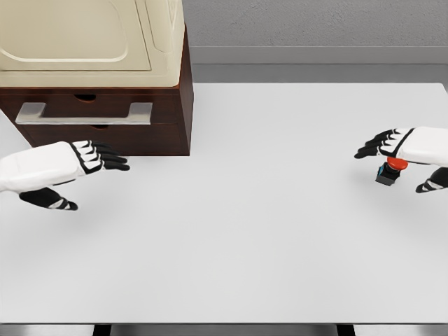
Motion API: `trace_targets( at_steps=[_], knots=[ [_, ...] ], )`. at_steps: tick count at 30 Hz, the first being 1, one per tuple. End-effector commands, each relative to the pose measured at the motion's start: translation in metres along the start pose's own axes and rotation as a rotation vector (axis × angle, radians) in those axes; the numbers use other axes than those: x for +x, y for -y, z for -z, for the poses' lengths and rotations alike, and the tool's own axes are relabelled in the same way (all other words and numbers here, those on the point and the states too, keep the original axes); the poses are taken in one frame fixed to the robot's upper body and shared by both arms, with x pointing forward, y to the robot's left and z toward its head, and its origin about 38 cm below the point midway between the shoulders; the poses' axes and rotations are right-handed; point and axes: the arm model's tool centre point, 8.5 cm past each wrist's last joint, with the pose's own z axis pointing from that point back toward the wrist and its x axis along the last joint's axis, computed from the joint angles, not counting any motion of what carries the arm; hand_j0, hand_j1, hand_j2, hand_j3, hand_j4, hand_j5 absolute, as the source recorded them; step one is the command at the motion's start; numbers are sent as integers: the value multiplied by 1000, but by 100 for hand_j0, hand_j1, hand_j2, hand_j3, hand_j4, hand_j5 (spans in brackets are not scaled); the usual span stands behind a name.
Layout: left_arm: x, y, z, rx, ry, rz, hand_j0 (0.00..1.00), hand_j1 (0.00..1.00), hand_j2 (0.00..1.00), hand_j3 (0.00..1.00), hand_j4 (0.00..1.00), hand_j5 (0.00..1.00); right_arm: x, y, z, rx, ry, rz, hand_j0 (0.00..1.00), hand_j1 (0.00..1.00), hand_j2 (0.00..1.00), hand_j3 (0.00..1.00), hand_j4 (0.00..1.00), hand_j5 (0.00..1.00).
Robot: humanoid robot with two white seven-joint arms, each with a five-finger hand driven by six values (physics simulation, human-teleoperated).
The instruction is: Open the cabinet drawer with left arm, and place a switch into the drawer with right arm
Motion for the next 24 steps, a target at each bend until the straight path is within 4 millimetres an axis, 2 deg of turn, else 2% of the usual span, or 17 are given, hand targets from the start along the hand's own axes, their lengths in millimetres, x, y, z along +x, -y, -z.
trace_targets(
  at_steps=[1, 5, 8, 12, 14, 16, 18, 21, 24],
  knots=[
    [0, 2, -2, -36, 0, -26, 100, 100, 100, 100, 100, 100, 0, 0, 1, -13, 3, 10, 100, 100, 100, 100, 100, 100],
    [-2, 2, -7, -58, -10, -30, 100, 100, 100, 100, 100, 100, -4, 7, -1, -28, -11, -1, 100, 100, 100, 100, 100, 100],
    [-3, 0, -12, -66, -23, -24, 100, 100, 100, 100, 100, 100, -2, 4, 13, -34, 19, 10, 100, 100, 100, 100, 100, 100],
    [-5, -3, -13, -77, -33, 2, 100, 100, 100, 100, 100, 100, 0, -10, 25, -10, 45, 46, 100, 100, 100, 100, 100, 100],
    [-9, -5, -22, -90, -60, 4, 100, 100, 100, 100, 100, 100, -9, -11, 24, -9, 22, 57, 100, 100, 100, 100, 100, 100],
    [-11, -7, -24, -79, -66, -2, 100, 100, 100, 100, 100, 100, -26, -13, 17, -10, -32, 78, 100, 100, 100, 100, 100, 100],
    [-13, -13, -28, -66, -79, 4, 100, 100, 100, 100, 100, 100, -31, -9, 17, -13, -41, 75, 100, 100, 100, 100, 100, 100],
    [-21, -28, -33, -20, -99, -6, 100, 100, 100, 100, 100, 100, -41, -13, 14, -10, -74, 92, 100, 100, 100, 100, 100, 100],
    [-24, -33, -29, 11, -97, -11, 100, 100, 100, 100, 100, 100, -44, -15, 25, 8, -77, 69, 100, 100, 100, 100, 100, 100]
  ],
)
